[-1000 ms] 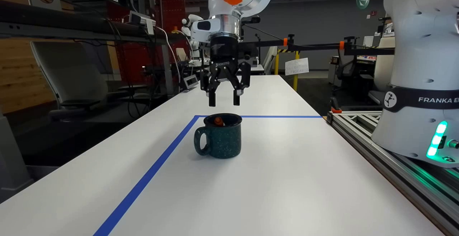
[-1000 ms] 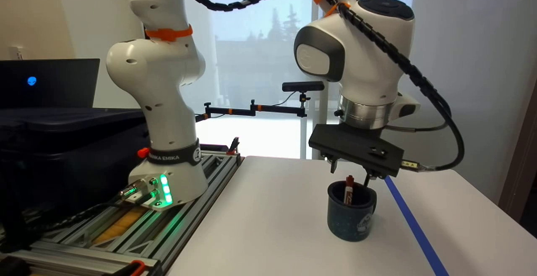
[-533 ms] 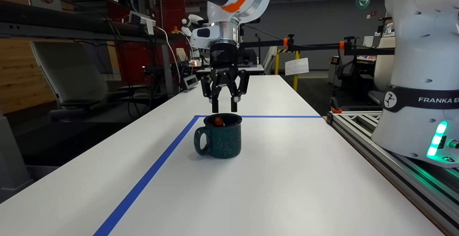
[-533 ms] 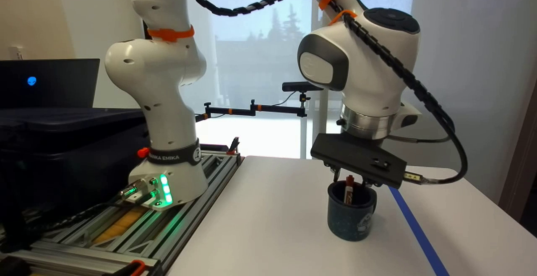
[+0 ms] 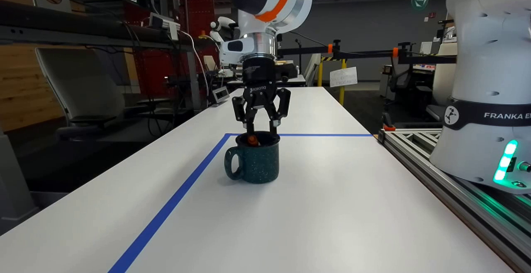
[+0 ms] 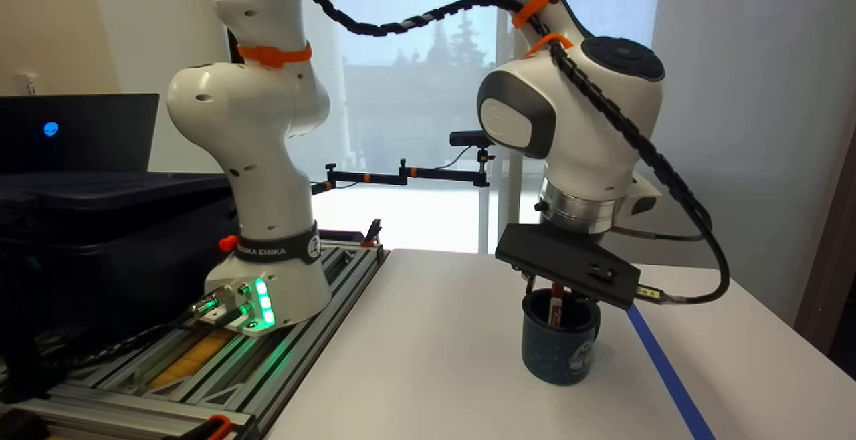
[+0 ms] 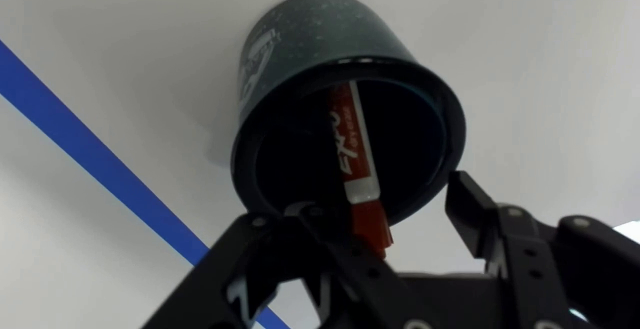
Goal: Remove the marker from the cup
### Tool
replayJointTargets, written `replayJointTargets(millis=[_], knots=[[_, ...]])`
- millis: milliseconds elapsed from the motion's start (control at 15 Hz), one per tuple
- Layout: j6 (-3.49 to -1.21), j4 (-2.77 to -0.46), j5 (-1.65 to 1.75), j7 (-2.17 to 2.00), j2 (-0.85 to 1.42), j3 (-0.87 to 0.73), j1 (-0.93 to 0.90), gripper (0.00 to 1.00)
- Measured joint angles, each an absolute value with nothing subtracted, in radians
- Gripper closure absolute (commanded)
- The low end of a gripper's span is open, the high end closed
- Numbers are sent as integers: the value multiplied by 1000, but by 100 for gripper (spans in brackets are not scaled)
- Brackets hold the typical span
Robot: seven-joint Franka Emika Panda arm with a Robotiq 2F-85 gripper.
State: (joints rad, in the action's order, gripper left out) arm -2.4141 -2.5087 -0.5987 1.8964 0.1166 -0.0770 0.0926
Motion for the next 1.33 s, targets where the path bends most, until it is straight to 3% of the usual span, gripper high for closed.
replayJointTargets(millis=[67,1333], knots=[[-2414,-2507,-603,1902,119,-73,94,49],[-2413,-2448,-628,1913,164,-49,120,47]])
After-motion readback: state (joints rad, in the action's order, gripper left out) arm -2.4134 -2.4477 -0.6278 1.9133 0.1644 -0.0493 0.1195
